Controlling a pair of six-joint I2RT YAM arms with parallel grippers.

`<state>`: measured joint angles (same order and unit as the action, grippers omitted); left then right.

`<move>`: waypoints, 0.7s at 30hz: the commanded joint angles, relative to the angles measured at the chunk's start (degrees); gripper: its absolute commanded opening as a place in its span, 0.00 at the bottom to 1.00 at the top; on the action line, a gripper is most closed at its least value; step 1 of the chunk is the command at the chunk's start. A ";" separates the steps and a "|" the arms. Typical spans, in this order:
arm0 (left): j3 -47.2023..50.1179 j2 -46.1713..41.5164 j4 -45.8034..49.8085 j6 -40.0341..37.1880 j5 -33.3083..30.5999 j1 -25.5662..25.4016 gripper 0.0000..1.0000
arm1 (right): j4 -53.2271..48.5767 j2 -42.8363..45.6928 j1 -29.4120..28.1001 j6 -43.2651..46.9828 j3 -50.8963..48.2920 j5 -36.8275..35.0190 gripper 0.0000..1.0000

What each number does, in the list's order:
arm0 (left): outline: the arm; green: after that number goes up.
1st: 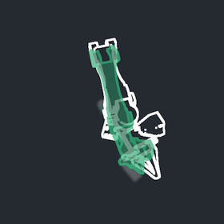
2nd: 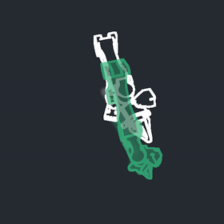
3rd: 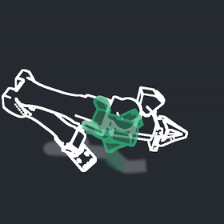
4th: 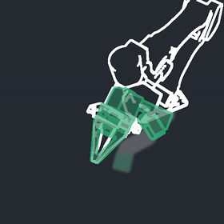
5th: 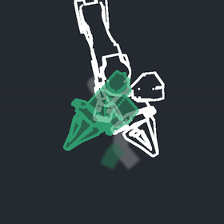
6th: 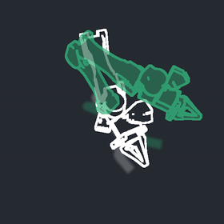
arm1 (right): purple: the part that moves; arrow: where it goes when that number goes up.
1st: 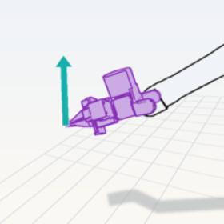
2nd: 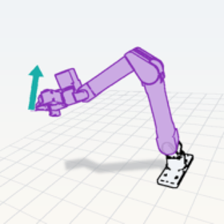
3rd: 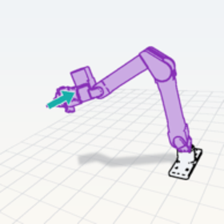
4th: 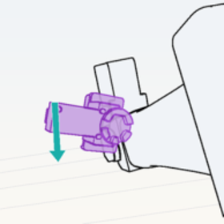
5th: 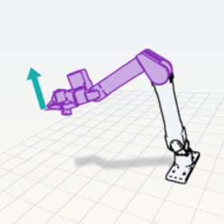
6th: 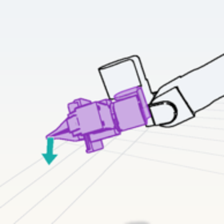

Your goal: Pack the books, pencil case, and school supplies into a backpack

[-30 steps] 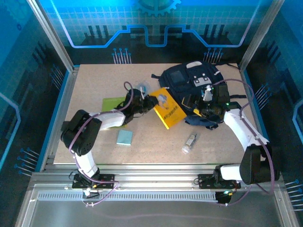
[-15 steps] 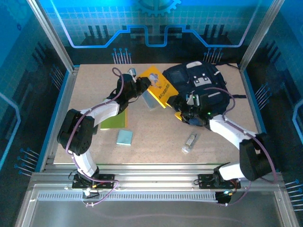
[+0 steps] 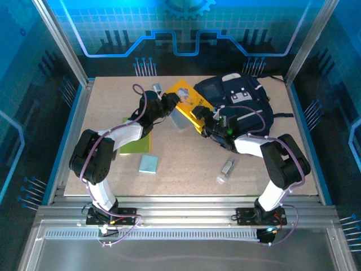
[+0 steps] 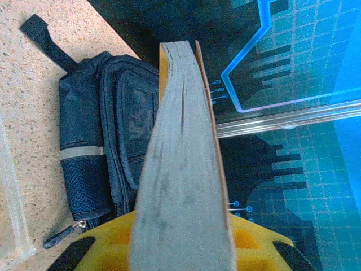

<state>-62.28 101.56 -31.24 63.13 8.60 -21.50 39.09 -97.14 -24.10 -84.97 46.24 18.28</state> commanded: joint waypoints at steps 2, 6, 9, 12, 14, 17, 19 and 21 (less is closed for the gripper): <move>0.50 -1.21 -6.47 2.25 0.97 -0.09 0.00 | 4.65 2.09 0.27 0.86 0.97 -3.23 0.61; 1.13 -1.23 -6.14 2.08 1.35 -0.14 0.00 | 3.58 3.96 1.71 2.96 0.48 -3.61 0.27; 0.81 -0.95 -5.17 1.24 2.48 -0.34 0.00 | 1.08 5.69 3.02 5.48 0.45 -2.68 0.00; -0.01 -0.86 -3.38 -1.51 4.00 -0.94 0.29 | -4.90 8.80 5.38 10.53 0.56 -1.37 0.00; -1.00 -1.04 -1.02 -4.63 4.77 -1.65 0.46 | -10.61 12.11 7.92 14.54 0.54 -1.10 0.00; -4.31 -1.35 5.85 -12.05 5.77 -3.59 0.53 | -22.83 18.09 12.50 22.80 1.38 -1.51 0.00; -7.13 -1.01 10.71 -17.87 6.23 -5.22 0.54 | -33.64 22.10 15.93 28.53 2.99 -2.84 0.00; -11.10 -0.09 16.95 -24.72 6.25 -7.33 0.55 | -41.58 26.02 20.37 33.72 3.83 -3.57 0.00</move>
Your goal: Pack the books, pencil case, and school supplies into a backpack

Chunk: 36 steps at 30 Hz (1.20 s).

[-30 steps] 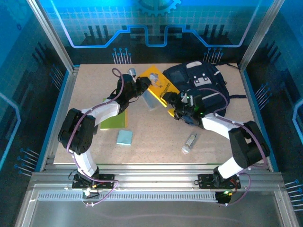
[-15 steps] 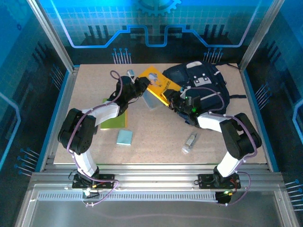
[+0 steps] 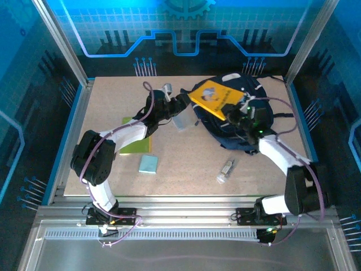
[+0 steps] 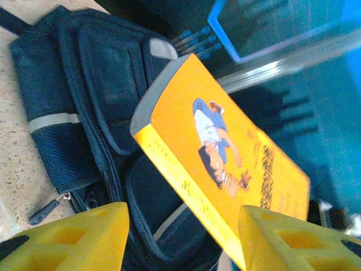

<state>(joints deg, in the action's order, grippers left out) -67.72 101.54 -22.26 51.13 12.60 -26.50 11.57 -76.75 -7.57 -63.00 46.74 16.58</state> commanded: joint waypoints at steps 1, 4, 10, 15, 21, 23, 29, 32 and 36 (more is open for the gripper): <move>-7.54 0.63 10.73 -15.56 2.16 -3.45 0.55 | -17.21 7.15 5.50 13.61 3.31 -2.36 0.00; -13.89 3.71 18.43 -24.05 1.90 -6.77 0.55 | -25.51 11.22 11.66 18.33 6.07 -3.41 0.00; -28.15 12.90 31.00 -35.66 2.36 -11.86 0.56 | -32.91 16.45 23.67 21.92 5.90 -1.26 0.00; -41.91 22.79 42.34 -44.23 1.21 -15.32 0.57 | -31.31 18.82 31.91 20.60 1.92 3.99 0.00; -54.60 33.72 49.78 -50.16 -3.81 -17.96 0.62 | -28.37 17.91 34.38 18.81 -0.58 8.87 0.00; -56.57 36.06 50.44 -52.04 -5.48 -18.71 0.63 | -28.03 17.48 34.47 18.67 -0.69 9.56 0.00; -65.11 44.10 55.34 -56.28 -9.25 -20.16 0.66 | -26.94 16.50 34.45 18.18 -1.17 11.12 0.00; -71.42 48.66 60.90 -56.99 -10.92 -20.26 0.68 | -27.26 16.20 34.56 18.21 -0.95 11.54 0.00; -74.19 51.98 64.82 -58.42 -16.00 -20.53 0.76 | -27.49 16.44 34.71 18.15 -0.91 11.56 0.00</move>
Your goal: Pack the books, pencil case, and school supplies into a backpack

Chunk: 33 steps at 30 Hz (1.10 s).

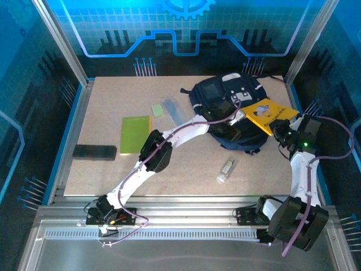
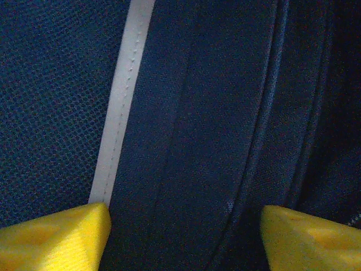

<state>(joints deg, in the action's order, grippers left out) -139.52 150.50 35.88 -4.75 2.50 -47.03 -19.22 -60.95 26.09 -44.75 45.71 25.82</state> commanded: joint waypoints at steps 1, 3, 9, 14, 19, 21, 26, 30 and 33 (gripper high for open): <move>-2.71 3.58 7.52 -2.61 -7.44 0.00 0.77 | 3.31 0.73 1.07 -0.18 0.08 2.29 0.00; -4.59 5.10 10.45 -2.63 -9.81 0.08 0.80 | 3.23 0.92 1.06 -0.31 0.08 2.15 0.00; -5.30 7.93 14.62 -3.24 -12.75 0.22 0.62 | 3.23 1.89 1.27 -0.62 -0.08 0.99 0.00; -3.78 7.00 15.56 -2.60 -10.81 0.73 0.07 | 2.11 1.97 1.27 -0.01 0.17 0.63 0.00; 0.89 0.68 12.35 0.90 -5.19 2.08 0.00 | 2.31 2.07 1.29 -0.49 0.24 0.45 0.00; 3.09 -3.43 10.25 4.04 -2.26 3.33 0.00 | 1.77 2.06 1.25 -0.62 0.76 0.11 0.00; 5.23 -10.71 6.45 12.34 7.35 7.98 0.00 | 2.78 3.34 6.84 -3.35 1.58 1.42 0.00; 5.06 -13.30 4.88 15.38 11.39 10.00 0.00 | 3.37 4.34 9.62 -5.17 3.39 2.82 0.00; 5.14 -14.64 3.53 17.49 13.45 10.78 0.00 | 1.23 4.28 9.82 -3.98 5.80 2.01 0.00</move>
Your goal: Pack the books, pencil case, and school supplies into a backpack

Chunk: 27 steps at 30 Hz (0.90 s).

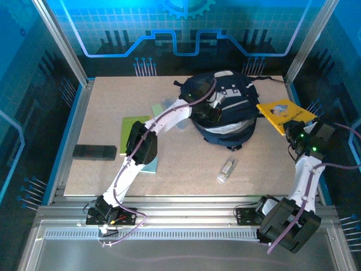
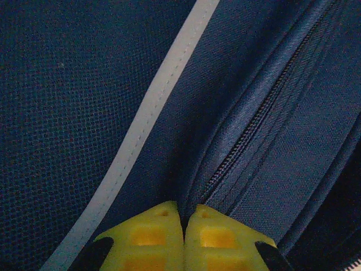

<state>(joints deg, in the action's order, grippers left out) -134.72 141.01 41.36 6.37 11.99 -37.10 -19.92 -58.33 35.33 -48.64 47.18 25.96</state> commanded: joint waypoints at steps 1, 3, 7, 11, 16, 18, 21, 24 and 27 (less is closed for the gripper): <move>0.36 -5.54 -2.52 7.21 4.52 0.97 0.00 | 1.33 1.64 0.62 0.12 4.84 1.57 0.00; 0.35 -6.17 -3.89 8.76 5.67 1.40 0.00 | 0.89 1.79 0.62 0.53 4.55 1.10 0.00; -0.50 -6.90 -6.43 11.68 6.50 2.29 0.00 | 0.49 2.16 0.66 0.94 2.83 0.15 0.00; -2.08 -6.42 -7.81 14.31 7.11 3.50 0.00 | 0.49 2.33 0.62 1.10 -0.28 0.43 0.00; -4.28 -5.62 -9.23 16.52 8.49 3.99 0.00 | 1.88 2.13 -1.47 1.50 -3.04 1.37 0.00; -5.19 -5.41 -9.96 17.29 9.39 4.04 0.00 | 3.60 1.28 -4.70 1.17 -4.19 1.13 0.00; -6.32 -5.26 -10.38 18.28 10.37 4.07 0.00 | 8.75 -0.87 -11.23 -0.69 -5.91 0.69 0.00; -6.59 -5.54 -10.59 18.67 10.60 3.96 0.00 | 15.95 -3.61 -17.80 -3.32 -7.28 -1.88 0.00; -6.67 -5.74 -10.60 19.01 10.52 3.95 0.00 | 22.65 -7.04 -24.35 -4.30 -7.43 -5.98 0.00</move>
<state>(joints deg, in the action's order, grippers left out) -138.41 138.06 34.89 22.79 20.40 -33.74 -9.63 -63.86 15.05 -51.24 39.40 23.18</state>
